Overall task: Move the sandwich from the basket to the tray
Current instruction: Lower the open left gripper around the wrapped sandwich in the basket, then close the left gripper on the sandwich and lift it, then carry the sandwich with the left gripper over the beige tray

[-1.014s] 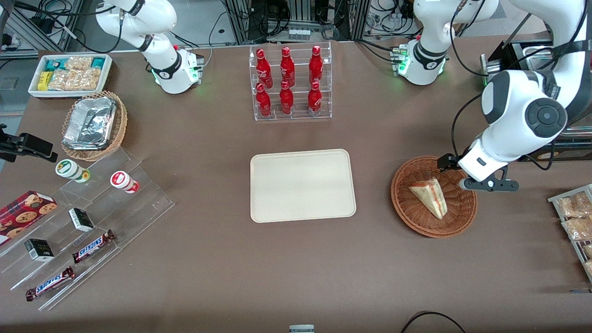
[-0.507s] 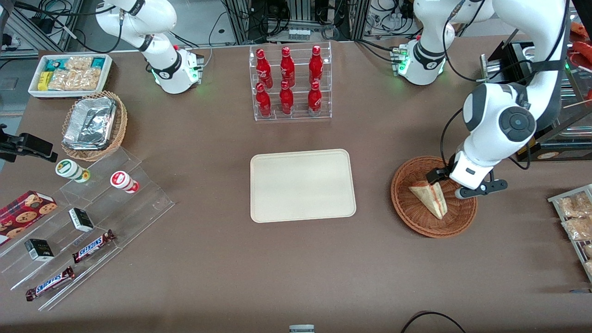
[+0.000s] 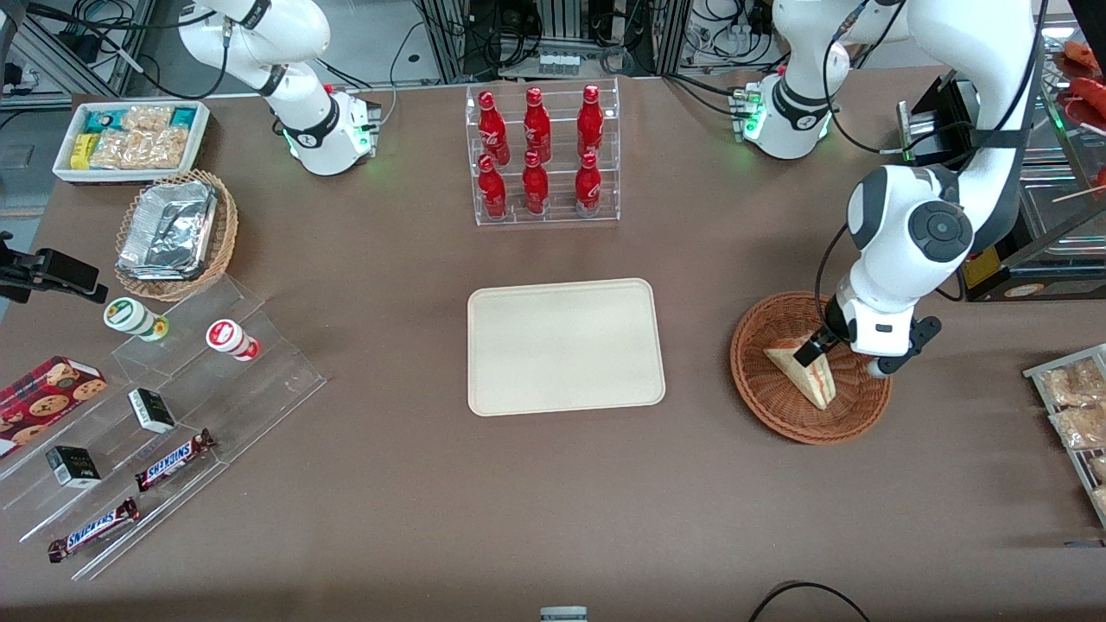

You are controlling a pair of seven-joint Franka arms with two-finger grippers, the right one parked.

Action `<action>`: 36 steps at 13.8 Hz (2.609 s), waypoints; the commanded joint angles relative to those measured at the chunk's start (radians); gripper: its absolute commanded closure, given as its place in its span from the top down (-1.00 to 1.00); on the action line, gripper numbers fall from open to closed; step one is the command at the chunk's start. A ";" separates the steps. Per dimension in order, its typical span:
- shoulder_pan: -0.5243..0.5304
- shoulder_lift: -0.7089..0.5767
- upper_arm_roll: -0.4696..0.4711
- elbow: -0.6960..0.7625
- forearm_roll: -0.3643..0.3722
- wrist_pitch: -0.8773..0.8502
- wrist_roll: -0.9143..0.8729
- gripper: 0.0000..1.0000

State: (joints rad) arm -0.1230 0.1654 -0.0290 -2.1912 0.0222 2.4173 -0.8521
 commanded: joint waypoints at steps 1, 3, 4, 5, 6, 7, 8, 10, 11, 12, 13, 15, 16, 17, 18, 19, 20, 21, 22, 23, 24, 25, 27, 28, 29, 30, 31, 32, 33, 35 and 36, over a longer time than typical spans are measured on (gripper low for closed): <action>0.003 0.017 0.001 -0.009 0.012 0.032 -0.045 1.00; 0.003 0.034 0.001 -0.009 0.010 0.042 -0.048 1.00; 0.003 0.048 0.001 -0.009 0.009 0.058 -0.051 1.00; 0.003 0.065 0.001 -0.009 0.007 0.071 -0.059 1.00; 0.003 0.077 0.001 -0.009 0.007 0.087 -0.068 1.00; 0.003 0.088 0.001 -0.009 0.007 0.098 -0.077 1.00; 0.002 0.100 0.001 -0.009 0.007 0.101 -0.077 1.00; 0.002 0.117 0.001 -0.010 0.007 0.115 -0.077 1.00; 0.003 0.123 0.001 -0.010 0.007 0.115 -0.077 1.00; 0.003 0.125 0.001 -0.010 0.002 0.115 -0.084 0.76; 0.003 0.131 0.001 -0.010 0.001 0.115 -0.091 0.28; 0.003 0.134 0.001 -0.013 -0.001 0.115 -0.093 -0.72; 0.003 0.132 0.001 -0.016 0.001 0.111 -0.093 -1.00; 0.003 0.128 0.001 -0.016 0.001 0.106 -0.091 -1.00; 0.003 0.122 0.001 -0.015 0.001 0.094 -0.082 -1.00; 0.000 0.108 0.001 -0.007 0.002 0.062 -0.071 -1.00; -0.003 0.097 0.001 0.008 0.010 0.030 -0.065 -1.00; -0.006 0.088 0.001 0.042 0.010 -0.019 -0.041 -1.00; -0.006 0.086 0.000 0.088 0.010 -0.088 -0.015 -1.00; -0.006 0.089 0.000 0.143 0.010 -0.159 -0.004 -1.00; -0.007 0.094 -0.002 0.201 0.010 -0.240 -0.004 -1.00; -0.009 0.097 -0.003 0.250 0.010 -0.304 -0.004 -1.00; -0.009 0.109 -0.040 0.301 0.012 -0.354 -0.001 -1.00; -0.009 0.114 -0.057 0.310 0.010 -0.356 0.019 -1.00; -0.009 0.118 -0.078 0.321 0.010 -0.356 0.037 -1.00; -0.009 0.132 -0.101 0.341 0.010 -0.356 0.039 -1.00; -0.009 0.143 -0.132 0.366 0.010 -0.357 0.036 -1.00; -0.009 0.161 -0.167 0.387 0.010 -0.360 0.032 -1.00; -0.009 0.181 -0.201 0.405 0.010 -0.368 0.031 -1.00; -0.009 0.218 -0.267 0.432 0.010 -0.371 0.033 -1.00; -0.010 0.238 -0.297 0.439 0.013 -0.363 0.033 -1.00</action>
State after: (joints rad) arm -0.1360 0.3480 -0.2752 -1.8117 0.0222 2.0768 -0.8293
